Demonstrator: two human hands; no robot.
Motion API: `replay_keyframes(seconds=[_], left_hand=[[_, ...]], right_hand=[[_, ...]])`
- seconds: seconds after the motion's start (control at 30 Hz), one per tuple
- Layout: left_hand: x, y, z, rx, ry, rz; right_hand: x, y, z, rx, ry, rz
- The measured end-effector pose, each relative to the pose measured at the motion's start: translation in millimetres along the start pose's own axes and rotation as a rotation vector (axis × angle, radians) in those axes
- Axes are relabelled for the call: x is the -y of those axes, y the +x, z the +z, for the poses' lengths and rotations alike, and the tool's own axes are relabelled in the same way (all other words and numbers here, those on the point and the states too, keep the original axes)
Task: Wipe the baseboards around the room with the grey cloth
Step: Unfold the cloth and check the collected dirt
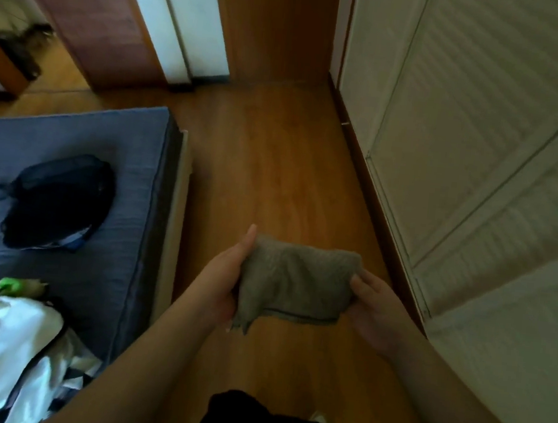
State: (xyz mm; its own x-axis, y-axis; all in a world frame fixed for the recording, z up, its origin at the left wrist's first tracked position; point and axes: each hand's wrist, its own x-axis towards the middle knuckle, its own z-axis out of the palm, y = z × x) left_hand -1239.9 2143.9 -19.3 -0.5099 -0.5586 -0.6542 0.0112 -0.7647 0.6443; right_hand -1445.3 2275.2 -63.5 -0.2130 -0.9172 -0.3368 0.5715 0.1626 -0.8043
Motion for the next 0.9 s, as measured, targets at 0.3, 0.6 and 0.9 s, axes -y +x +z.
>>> replay_keyframes(seconds=[0.3, 0.6, 0.9], left_hand=[[-66, 68, -80, 0.010, -0.060, 0.196], [-165, 146, -147, -0.317, 0.430, 0.479], [-256, 249, -148, -0.231, 0.315, 0.425]], right_hand=[[29, 160, 62, 0.061, -0.365, -0.056], [38, 302, 140, 0.077, -0.735, -0.201], [66, 421, 134, -0.059, -0.355, 0.182]])
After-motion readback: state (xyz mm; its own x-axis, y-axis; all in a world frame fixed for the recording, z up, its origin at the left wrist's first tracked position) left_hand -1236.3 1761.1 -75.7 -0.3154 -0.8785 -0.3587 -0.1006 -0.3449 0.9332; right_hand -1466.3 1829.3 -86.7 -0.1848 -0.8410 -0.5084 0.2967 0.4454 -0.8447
